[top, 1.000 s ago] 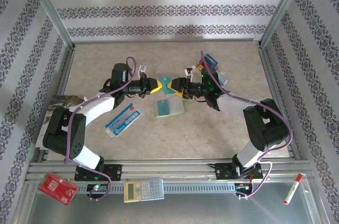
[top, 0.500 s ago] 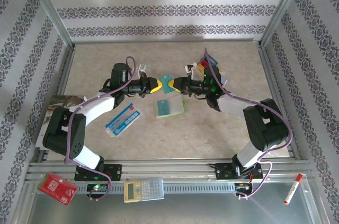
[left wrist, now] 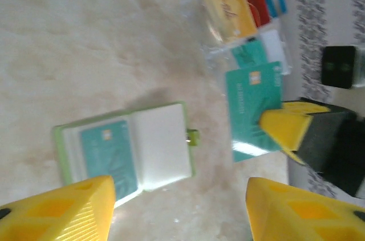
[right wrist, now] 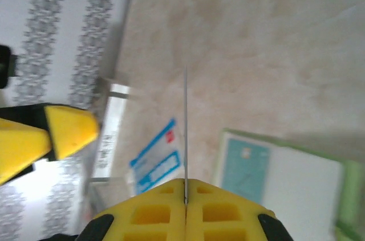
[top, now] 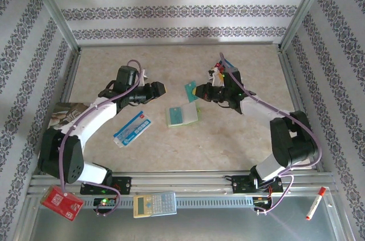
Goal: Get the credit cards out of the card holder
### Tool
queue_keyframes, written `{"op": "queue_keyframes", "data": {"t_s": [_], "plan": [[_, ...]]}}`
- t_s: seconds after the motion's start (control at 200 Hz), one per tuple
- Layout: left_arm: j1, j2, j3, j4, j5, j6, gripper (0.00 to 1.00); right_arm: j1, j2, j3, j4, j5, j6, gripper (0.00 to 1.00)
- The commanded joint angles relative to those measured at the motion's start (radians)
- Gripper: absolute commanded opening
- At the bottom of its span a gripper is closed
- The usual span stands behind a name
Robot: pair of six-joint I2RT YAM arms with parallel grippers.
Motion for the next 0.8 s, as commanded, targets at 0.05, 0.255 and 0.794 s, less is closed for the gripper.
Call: {"op": "queue_keyframes", "data": {"t_s": [0.05,0.255,0.794], "plan": [[0.011,-0.039,0.047,-0.234,-0.183,0.165,0.73,-0.012,-0.061,0.123,-0.401,0.303,-0.394,0.0],[0.011,-0.083,0.016,-0.215,-0.291,0.213,0.9,-0.126,-0.045,0.223,-0.535,0.41,-0.509,0.0],[0.014,-0.033,0.029,-0.132,-0.33,0.236,1.0,-0.28,0.002,0.359,-0.644,0.479,-0.771,0.0]]}}
